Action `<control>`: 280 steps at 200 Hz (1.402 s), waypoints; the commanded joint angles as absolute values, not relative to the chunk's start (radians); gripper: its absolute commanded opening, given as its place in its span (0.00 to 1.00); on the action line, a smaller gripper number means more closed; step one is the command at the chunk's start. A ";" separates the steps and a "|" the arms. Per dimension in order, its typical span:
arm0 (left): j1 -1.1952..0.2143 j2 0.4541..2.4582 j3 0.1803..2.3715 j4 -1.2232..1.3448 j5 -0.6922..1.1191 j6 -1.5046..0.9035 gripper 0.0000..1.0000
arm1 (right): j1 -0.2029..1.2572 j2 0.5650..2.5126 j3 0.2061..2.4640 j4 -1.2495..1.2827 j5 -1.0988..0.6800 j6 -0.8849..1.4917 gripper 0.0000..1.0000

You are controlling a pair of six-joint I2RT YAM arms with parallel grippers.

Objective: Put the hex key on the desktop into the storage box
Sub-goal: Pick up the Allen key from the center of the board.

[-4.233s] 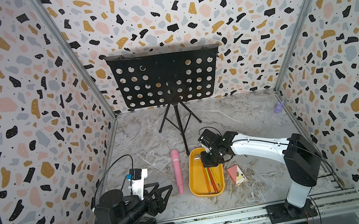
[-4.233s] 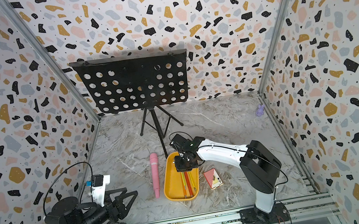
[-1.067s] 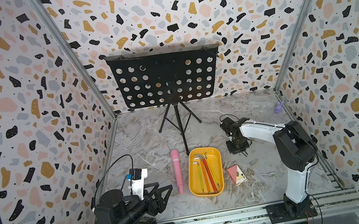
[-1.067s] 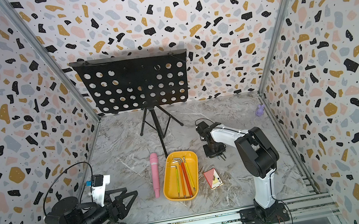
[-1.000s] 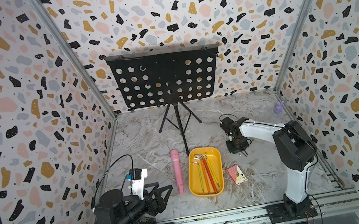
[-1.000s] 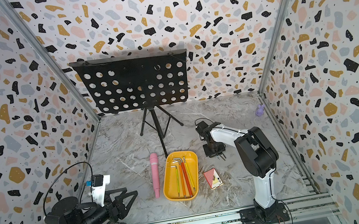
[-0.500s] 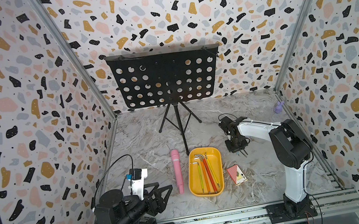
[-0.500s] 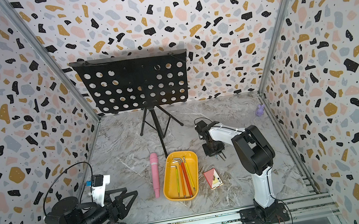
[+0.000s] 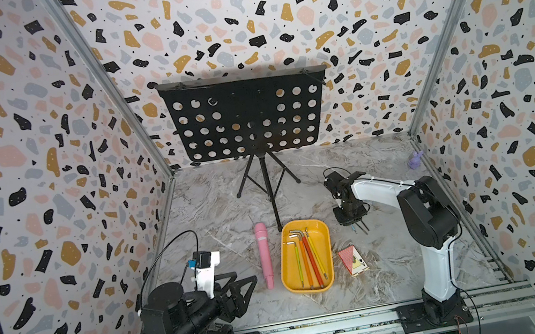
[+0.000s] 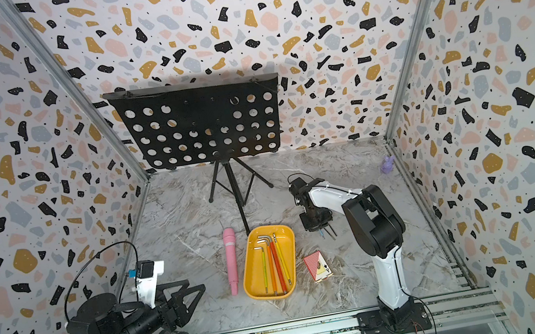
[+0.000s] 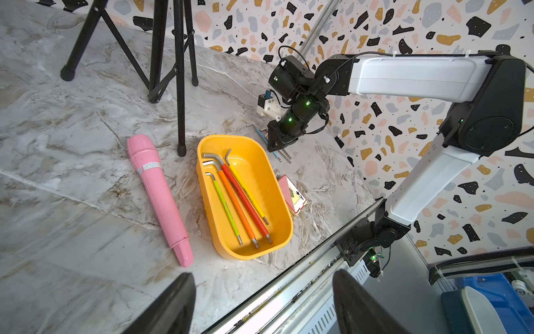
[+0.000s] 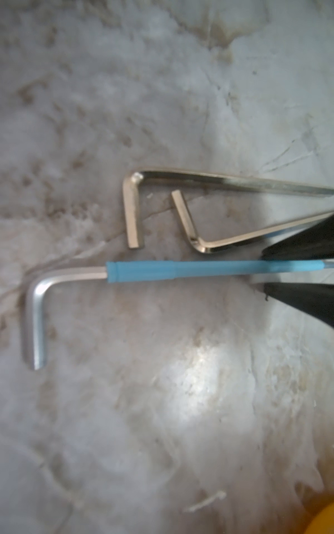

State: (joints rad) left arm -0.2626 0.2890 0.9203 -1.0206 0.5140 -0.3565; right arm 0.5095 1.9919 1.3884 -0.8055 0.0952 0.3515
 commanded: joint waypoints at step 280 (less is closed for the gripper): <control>-0.252 0.291 0.907 -0.994 0.510 -0.360 0.78 | 0.525 1.763 1.407 -0.839 -0.027 0.435 0.00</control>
State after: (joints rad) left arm -0.2569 0.2890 0.9199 -1.0206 0.5140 -0.3565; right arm 0.5110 1.8473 1.4143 -0.8116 0.0185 0.3962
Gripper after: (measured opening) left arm 0.779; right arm 0.070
